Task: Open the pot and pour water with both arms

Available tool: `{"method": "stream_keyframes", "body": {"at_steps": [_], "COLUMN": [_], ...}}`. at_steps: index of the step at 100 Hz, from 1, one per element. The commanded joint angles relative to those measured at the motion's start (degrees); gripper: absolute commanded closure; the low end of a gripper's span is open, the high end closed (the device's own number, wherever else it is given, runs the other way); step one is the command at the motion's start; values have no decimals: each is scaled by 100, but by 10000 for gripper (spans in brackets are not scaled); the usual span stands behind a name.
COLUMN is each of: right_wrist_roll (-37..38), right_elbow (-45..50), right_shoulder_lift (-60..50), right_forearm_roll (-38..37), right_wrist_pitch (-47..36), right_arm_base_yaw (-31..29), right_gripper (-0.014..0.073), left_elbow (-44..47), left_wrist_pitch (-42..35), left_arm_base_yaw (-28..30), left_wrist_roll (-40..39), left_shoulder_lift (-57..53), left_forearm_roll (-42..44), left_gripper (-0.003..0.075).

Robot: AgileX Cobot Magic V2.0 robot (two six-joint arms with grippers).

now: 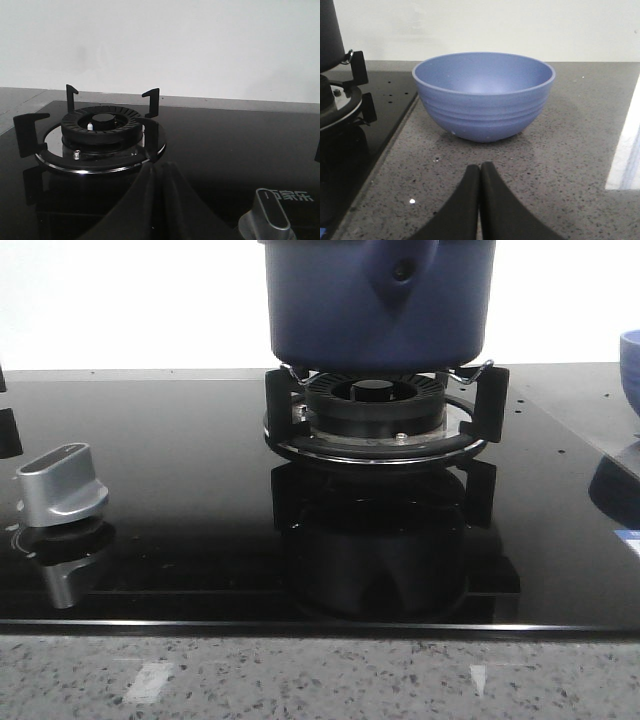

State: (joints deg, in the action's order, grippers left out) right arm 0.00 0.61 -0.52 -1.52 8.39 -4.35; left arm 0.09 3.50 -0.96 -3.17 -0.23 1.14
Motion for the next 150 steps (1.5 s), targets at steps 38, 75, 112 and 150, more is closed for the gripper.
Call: {"method": "stream_keyframes", "body": {"at_steps": [38,75,112,150], "right_wrist_roll": [-34,0,-102,-319], "right_elbow": [150,150,-760,-3450], "right_shoulder_lift": [-112,-112,-33,2204], "right_forearm_roll": [152,1965,3115,1931], "right_wrist_pitch": [-797,-1423,-284,2642], "right_arm_base_yaw": [-32,-32,-32,38], "right_gripper": [641,641,641,641], "left_elbow": [178,178,-870,-3589], "left_wrist_pitch": [-521,-794,-350,1993], "left_arm_base_yaw": [-37,-37,-37,-37], "left_wrist_roll": [-26,-26,-1,1932], "left_shoulder_lift": [-149,-149,-94,1852], "left_forearm_roll": [-203,-2789,-4207,-3401], "left_gripper": [740,741,741,740]}}
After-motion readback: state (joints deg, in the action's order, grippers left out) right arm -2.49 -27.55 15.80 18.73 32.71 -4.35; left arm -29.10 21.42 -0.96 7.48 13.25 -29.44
